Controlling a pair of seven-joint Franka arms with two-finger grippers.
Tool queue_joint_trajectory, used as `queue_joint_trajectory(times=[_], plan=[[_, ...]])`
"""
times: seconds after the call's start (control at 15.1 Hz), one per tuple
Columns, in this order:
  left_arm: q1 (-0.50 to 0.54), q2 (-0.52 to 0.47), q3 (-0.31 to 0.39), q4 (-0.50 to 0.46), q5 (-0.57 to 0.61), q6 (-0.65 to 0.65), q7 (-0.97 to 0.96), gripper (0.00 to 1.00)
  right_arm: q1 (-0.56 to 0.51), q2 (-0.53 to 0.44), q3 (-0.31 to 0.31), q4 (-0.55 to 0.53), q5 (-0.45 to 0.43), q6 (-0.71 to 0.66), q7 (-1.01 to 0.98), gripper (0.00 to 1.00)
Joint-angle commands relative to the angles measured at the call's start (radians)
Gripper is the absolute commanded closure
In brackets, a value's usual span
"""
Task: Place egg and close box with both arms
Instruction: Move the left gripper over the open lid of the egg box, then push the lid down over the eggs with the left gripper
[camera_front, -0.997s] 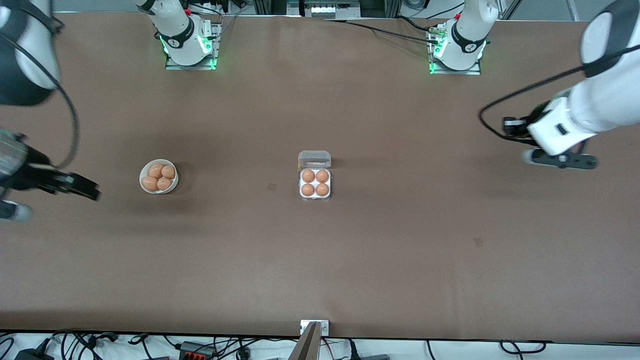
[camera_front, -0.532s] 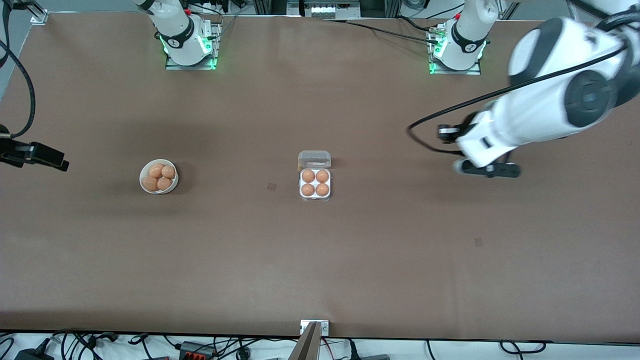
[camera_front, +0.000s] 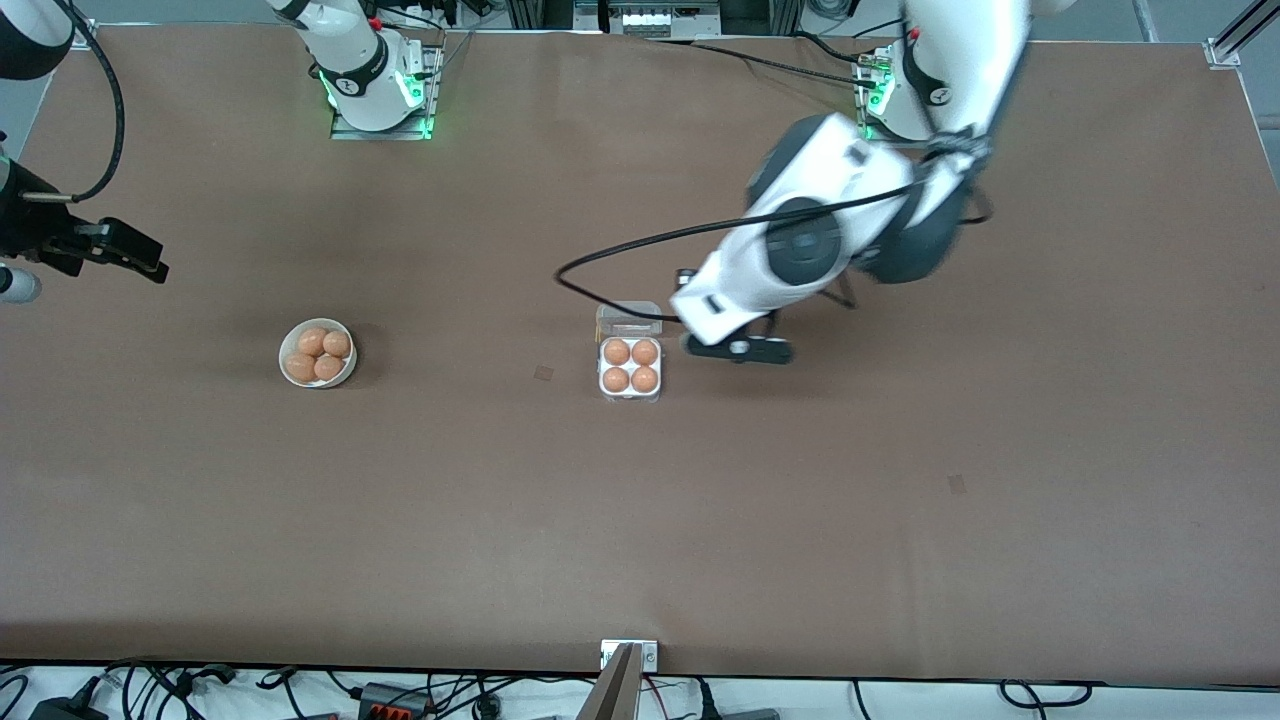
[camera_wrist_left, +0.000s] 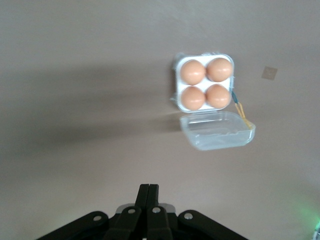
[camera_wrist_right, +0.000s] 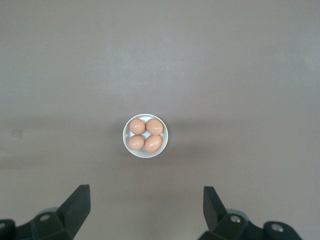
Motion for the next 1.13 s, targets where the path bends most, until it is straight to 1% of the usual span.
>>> queue_joint_trajectory(times=[0.0,0.07,0.33,0.6,0.73,1.0,1.06], plan=[[-0.068,0.077,0.013,0.056,-0.023,0.0,-0.031,1.0,-0.006,-0.006,0.003,0.0,-0.003,0.022,-0.018,0.0],[-0.098,0.089,0.013,0.056,-0.023,0.004,-0.056,1.0,-0.007,-0.005,0.003,0.0,-0.005,0.02,-0.02,0.0],[-0.152,0.118,0.013,0.054,-0.02,0.015,-0.074,1.0,0.005,-0.009,0.013,0.017,-0.005,0.012,-0.014,0.0],[-0.2,0.178,0.02,0.05,-0.012,0.078,-0.082,1.0,-0.001,-0.011,0.006,0.033,0.003,-0.014,-0.025,0.0],[-0.2,0.206,0.02,0.051,-0.013,0.097,-0.087,1.0,0.004,-0.003,0.01,0.033,0.0,-0.014,-0.026,0.0],[-0.2,0.218,0.02,0.053,-0.015,0.127,-0.128,1.0,0.008,0.011,0.012,0.031,0.001,-0.015,-0.052,0.0],[-0.198,0.227,0.021,0.054,-0.015,0.129,-0.122,1.0,0.026,0.012,0.001,0.031,0.001,-0.015,-0.052,0.0]])
